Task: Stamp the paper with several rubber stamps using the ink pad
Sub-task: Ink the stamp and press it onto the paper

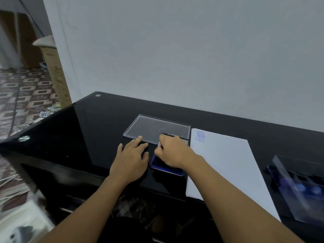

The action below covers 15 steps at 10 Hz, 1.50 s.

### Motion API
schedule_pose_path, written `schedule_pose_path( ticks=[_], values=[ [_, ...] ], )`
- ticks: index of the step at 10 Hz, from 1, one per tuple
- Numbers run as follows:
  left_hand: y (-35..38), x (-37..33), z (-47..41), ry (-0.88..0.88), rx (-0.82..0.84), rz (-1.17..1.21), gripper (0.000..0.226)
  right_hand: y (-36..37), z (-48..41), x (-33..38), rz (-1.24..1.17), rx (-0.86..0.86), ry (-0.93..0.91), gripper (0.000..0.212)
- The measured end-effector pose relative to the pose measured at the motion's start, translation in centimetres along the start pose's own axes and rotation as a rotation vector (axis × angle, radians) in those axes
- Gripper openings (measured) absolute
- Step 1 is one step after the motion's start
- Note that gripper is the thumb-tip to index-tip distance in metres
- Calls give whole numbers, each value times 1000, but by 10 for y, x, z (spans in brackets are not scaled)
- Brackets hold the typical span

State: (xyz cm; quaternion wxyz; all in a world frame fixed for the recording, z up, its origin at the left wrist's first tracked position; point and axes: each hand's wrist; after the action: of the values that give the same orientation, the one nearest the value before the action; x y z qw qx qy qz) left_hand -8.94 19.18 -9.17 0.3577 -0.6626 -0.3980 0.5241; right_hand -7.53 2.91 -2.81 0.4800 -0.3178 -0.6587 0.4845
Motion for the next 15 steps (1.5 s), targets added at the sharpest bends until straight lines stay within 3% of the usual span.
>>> schedule_pose_path(
  ticks=[7, 13, 15],
  values=[
    [3, -4, 0, -12, -10, -19, 41, 20, 7, -3, -24, -139, 5, 19],
    [3, -4, 0, -6, -11, -23, 40, 18, -6, -4, -5, -92, 7, 31],
    [3, -4, 0, -11, -13, -22, 41, 21, -2, -3, -12, -129, 6, 21]
  ],
)
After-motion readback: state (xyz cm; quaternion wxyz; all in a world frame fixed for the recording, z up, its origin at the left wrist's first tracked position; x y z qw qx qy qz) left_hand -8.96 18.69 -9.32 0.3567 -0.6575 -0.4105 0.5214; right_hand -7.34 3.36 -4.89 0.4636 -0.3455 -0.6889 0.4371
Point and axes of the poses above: each hand's wrist, its own z-axis away from the middle knuckle, its own y-axis out of the palm, x = y × z, and after that the axes turned 1 degree about -x, right-handed
